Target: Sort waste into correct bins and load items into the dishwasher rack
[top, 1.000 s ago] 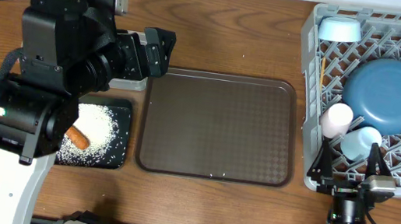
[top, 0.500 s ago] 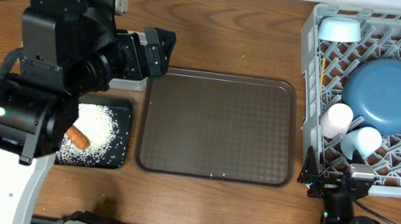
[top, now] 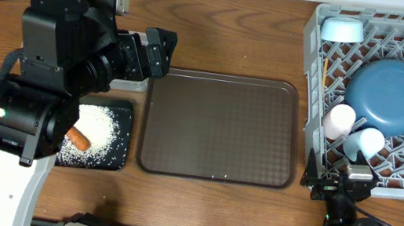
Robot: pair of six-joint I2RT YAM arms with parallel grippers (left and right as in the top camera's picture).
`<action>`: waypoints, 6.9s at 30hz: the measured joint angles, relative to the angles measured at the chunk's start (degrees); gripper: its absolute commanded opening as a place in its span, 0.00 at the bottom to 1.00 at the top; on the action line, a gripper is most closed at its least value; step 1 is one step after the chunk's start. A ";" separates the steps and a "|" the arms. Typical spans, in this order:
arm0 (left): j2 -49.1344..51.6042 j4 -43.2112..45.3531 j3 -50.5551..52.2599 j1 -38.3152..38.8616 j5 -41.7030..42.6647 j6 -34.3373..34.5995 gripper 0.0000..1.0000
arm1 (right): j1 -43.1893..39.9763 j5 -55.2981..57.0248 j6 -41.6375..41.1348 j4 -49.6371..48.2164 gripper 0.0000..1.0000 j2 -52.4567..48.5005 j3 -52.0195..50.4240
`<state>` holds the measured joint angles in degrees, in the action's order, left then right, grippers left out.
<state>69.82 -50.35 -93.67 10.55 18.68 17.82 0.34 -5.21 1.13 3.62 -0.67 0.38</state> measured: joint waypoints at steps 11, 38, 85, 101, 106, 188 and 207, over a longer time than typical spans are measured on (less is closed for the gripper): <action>0.00 0.00 0.00 0.00 0.00 0.00 0.98 | 0.00 0.02 0.02 0.00 0.99 0.00 0.00; 0.00 0.00 0.00 0.00 0.00 0.00 0.98 | 0.00 0.00 0.02 0.00 0.99 0.00 0.00; -29.24 -2.58 16.87 0.00 -9.75 0.00 0.98 | 0.00 -0.02 0.22 -0.02 0.99 0.00 0.00; -62.84 13.31 61.24 -4.74 -15.89 2.47 0.98 | 0.00 -0.15 0.42 0.00 0.99 0.02 0.00; -66.42 28.13 72.87 -5.20 -15.93 4.70 0.98 | 0.00 -0.15 0.44 0.02 0.99 0.02 0.00; -69.20 49.22 92.98 -7.80 -15.69 -22.49 0.98 | 0.00 -0.17 0.44 0.00 0.99 0.02 0.00; -69.20 49.22 92.98 -7.80 -15.69 -22.60 0.98 | 0.00 -0.15 0.44 0.00 0.99 0.02 0.00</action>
<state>0.62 -1.13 -0.69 2.74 2.98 -4.78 0.34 -5.37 1.56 3.62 -0.64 0.38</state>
